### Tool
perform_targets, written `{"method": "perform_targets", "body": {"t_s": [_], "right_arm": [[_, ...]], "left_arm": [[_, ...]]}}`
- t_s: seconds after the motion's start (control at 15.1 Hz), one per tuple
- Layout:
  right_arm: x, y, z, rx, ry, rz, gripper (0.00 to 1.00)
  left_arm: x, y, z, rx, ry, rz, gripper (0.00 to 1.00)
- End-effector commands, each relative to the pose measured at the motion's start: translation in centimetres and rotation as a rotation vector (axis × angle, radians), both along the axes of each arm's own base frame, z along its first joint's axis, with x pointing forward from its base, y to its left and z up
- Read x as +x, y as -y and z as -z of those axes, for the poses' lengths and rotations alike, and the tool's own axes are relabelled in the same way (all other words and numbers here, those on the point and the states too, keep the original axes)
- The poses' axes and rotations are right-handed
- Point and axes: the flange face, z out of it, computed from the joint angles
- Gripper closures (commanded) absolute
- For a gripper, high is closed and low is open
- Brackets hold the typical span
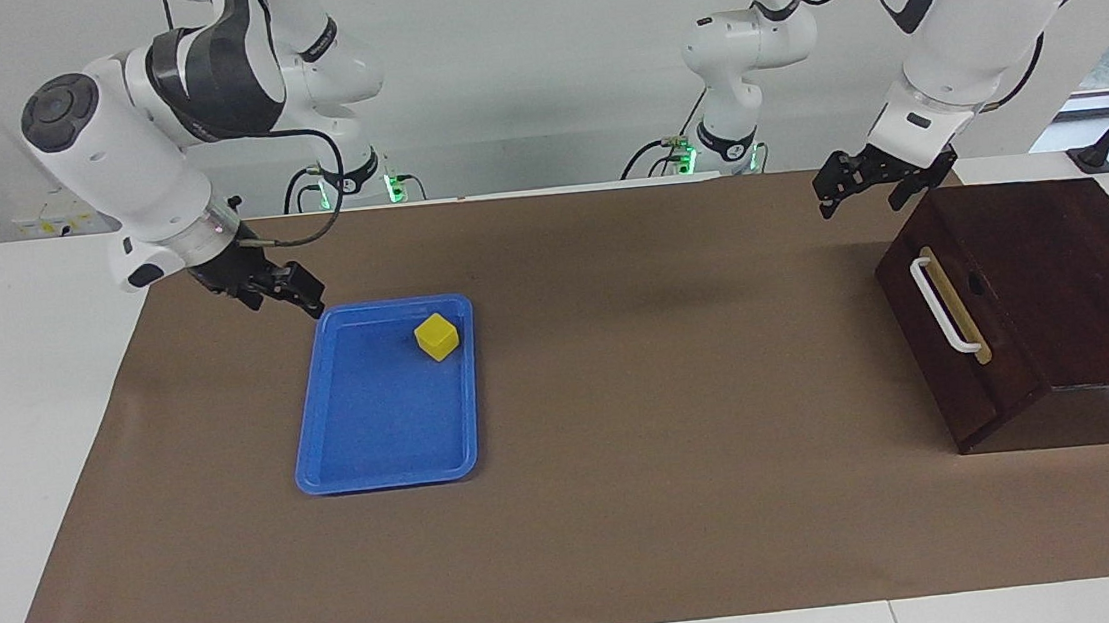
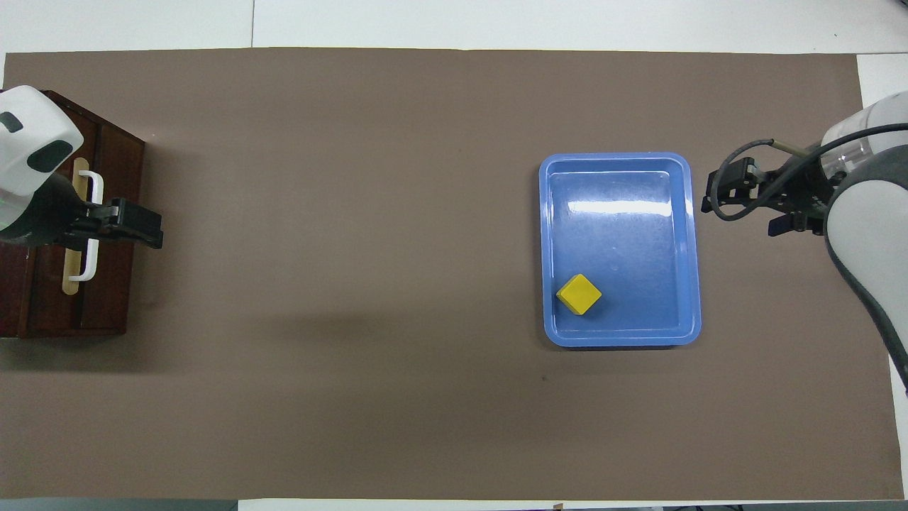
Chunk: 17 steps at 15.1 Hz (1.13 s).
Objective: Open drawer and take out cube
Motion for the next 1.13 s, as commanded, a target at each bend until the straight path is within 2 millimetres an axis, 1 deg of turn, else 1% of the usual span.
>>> {"method": "perform_targets", "body": {"t_s": [0.0, 0.13, 0.2, 0.26, 0.33, 0.46, 0.53, 0.73, 1.06], "right_arm": [[-0.9, 0.8, -3.9, -0.073, 0.050, -0.176, 0.00], [-2.2, 0.9, -6.1, -0.113, 0.074, -0.256, 0.00], [-3.1, 0.8, -7.0, -0.119, 0.057, -0.272, 0.00], [-3.9, 1.5, -7.9, -0.111, 0.029, -0.261, 0.00], [-4.6, 2.0, -8.1, -0.102, -0.009, -0.252, 0.00], [-5.3, 1.4, -7.8, -0.101, -0.058, -0.262, 0.00], [-5.5, 1.4, -7.6, -0.101, -0.077, -0.259, 0.00], [-5.6, 1.8, -7.7, -0.103, -0.070, -0.253, 0.00], [-5.3, 1.8, -8.2, -0.105, -0.062, -0.252, 0.00]], "left_arm": [[-0.7, -0.2, -0.5, -0.009, -0.002, -0.012, 0.00], [-0.7, -0.2, -0.5, -0.009, -0.002, -0.012, 0.00], [-0.7, -0.2, -0.5, -0.009, -0.002, -0.012, 0.00], [-0.7, -0.2, -0.5, -0.009, -0.002, -0.012, 0.00], [-0.7, -0.2, -0.5, -0.009, 0.000, -0.012, 0.00], [-0.7, -0.2, -0.5, -0.009, -0.002, -0.012, 0.00], [-0.7, -0.2, -0.5, -0.009, -0.002, -0.012, 0.00], [-0.7, -0.2, -0.5, -0.009, -0.002, -0.012, 0.00], [-0.7, -0.2, -0.5, -0.009, -0.002, -0.012, 0.00]]}}
